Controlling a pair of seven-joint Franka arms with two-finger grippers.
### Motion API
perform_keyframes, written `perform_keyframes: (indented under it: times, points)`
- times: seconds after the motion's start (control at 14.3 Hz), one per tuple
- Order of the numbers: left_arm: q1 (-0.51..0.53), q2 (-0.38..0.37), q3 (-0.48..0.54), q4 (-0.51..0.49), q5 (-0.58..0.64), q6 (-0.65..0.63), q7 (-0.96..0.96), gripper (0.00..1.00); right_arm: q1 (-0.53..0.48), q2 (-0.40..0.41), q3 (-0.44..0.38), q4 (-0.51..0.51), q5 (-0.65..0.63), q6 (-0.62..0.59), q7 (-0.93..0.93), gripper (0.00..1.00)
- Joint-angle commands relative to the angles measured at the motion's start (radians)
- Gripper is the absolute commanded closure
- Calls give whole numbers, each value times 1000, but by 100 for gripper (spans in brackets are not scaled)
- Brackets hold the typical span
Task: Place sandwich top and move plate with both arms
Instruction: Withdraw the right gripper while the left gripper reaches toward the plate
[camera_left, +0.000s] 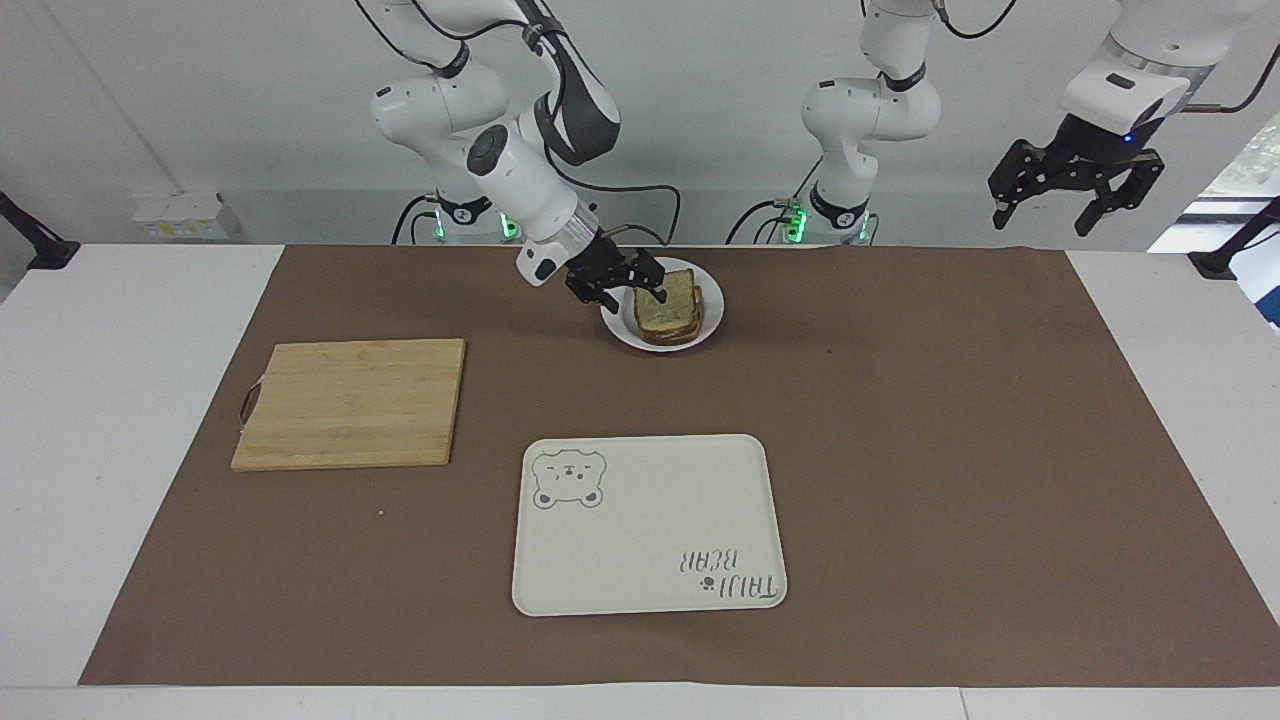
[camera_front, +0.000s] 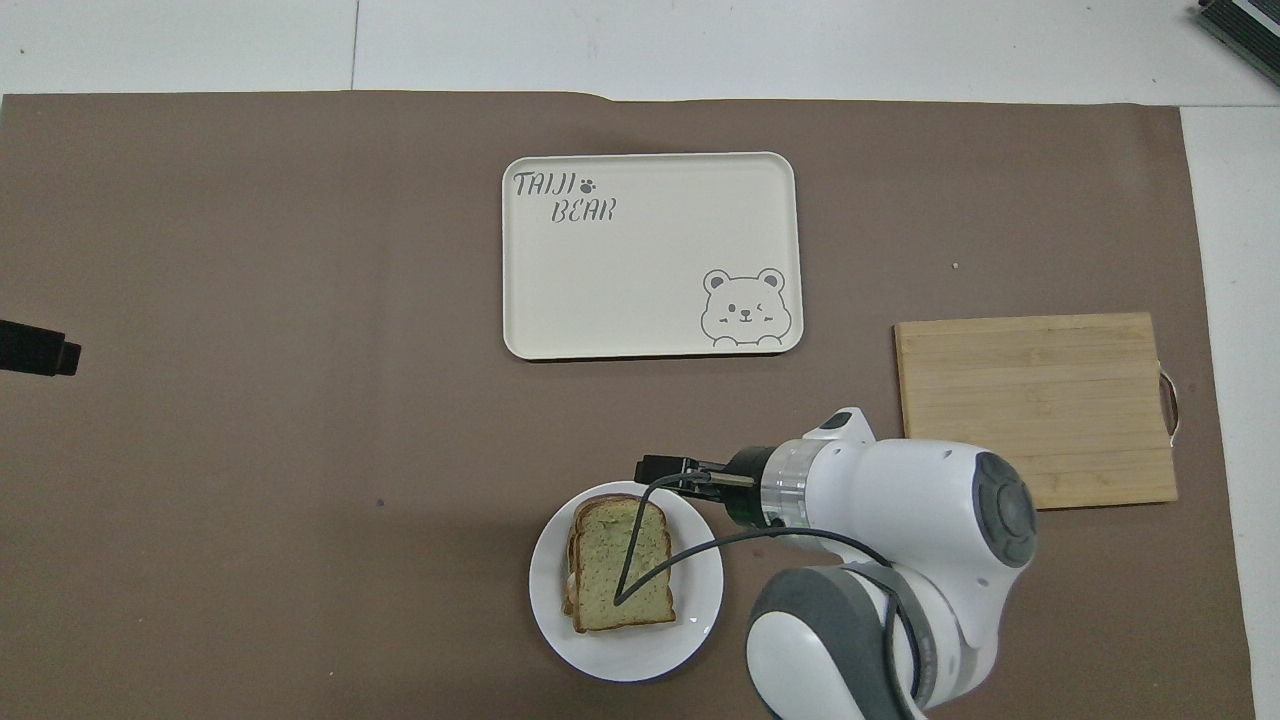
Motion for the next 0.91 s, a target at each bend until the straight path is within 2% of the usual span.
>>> perform_keyframes:
  times: [0.0, 0.14, 0.35, 0.49, 0.7, 0.84]
  points:
    - [5, -26, -4, -26, 3, -4, -4, 0, -92, 75, 3, 148, -136, -118, 9, 0]
    - [5, -26, -4, -26, 3, -4, -4, 0, -158, 115, 4, 244, -239, -199, 8, 0]
    - [5, -26, -4, -26, 3, -7, -3, 0, -253, 140, 4, 338, -343, -273, 0, 0]
    - [-1, -32, -9, -38, -11, -18, -3, 0, -308, 146, 6, 416, -481, -362, -5, 0]
    - [5, -81, -4, -126, -143, 16, 3, 0, -360, 137, 3, 502, -677, -483, -40, 0]
    - [5, -118, -4, -208, -195, 77, 5, 0, -415, 128, -3, 545, -710, -566, -110, 0]
